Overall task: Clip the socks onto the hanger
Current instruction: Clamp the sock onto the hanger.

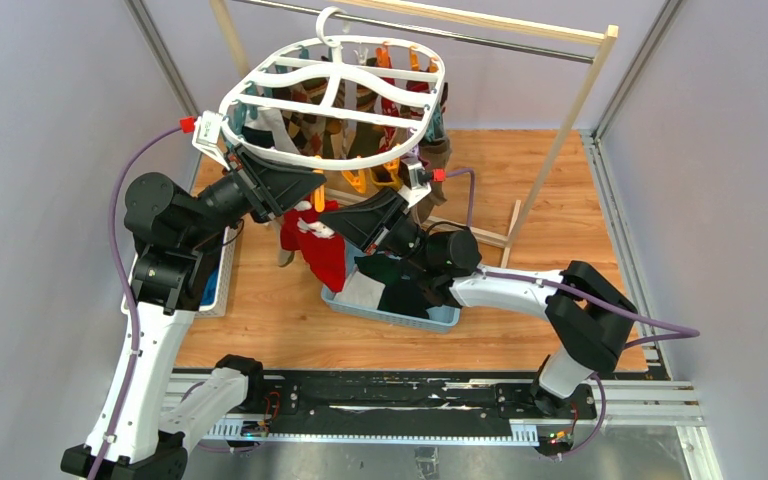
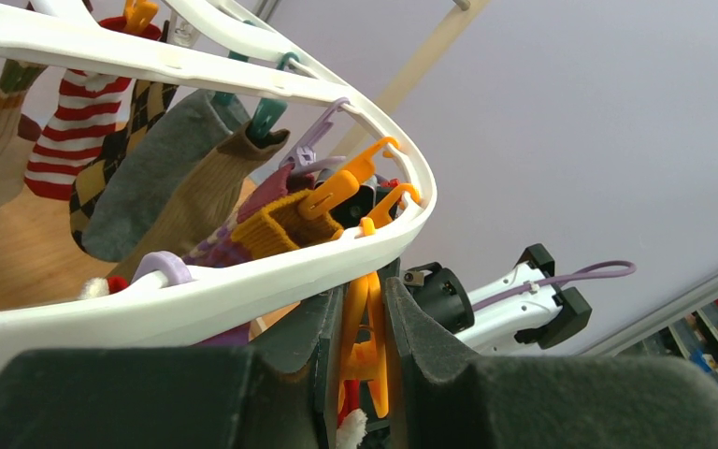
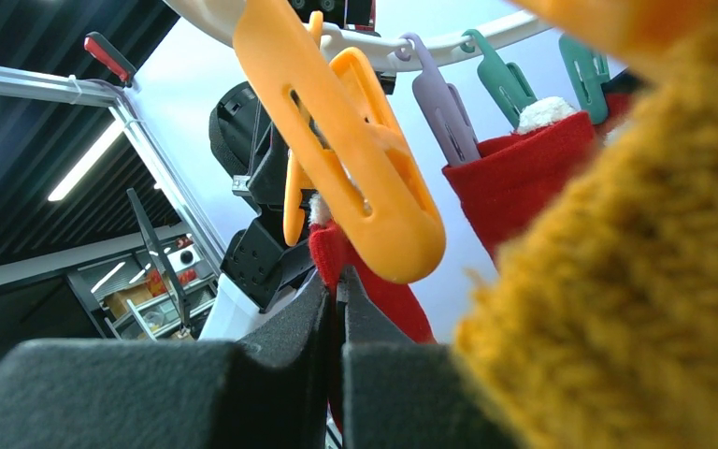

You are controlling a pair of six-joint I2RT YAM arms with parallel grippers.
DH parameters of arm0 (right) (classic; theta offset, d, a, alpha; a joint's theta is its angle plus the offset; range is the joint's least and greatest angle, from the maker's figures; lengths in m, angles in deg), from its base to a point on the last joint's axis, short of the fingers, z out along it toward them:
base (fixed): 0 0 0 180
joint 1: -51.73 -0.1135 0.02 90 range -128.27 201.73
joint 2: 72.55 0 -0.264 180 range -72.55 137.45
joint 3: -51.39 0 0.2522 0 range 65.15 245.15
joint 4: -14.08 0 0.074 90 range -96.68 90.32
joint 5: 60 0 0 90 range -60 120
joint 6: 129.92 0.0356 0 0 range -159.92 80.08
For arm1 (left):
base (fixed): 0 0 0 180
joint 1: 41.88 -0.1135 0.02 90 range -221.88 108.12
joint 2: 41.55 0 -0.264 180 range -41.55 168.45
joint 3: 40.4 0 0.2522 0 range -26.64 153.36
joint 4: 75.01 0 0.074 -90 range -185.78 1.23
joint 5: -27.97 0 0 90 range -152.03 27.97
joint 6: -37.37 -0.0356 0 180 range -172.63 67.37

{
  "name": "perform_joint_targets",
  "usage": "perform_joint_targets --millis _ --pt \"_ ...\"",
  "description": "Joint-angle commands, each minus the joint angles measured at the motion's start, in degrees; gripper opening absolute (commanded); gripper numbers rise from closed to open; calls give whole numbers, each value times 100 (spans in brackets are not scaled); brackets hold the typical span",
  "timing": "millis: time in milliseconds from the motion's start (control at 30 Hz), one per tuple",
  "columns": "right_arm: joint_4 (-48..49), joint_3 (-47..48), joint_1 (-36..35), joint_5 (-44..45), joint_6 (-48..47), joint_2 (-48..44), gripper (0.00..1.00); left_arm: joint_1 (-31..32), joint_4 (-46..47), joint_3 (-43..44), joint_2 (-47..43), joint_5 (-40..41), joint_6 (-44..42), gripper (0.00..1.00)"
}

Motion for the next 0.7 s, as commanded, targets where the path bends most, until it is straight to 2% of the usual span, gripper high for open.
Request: perform_joint_targets --millis 0,667 --pt "389 101 109 -44 38 -29 0 32 91 146 -48 -350 12 1" --pt "392 208 176 249 196 -86 0 36 77 181 -28 -341 7 0"
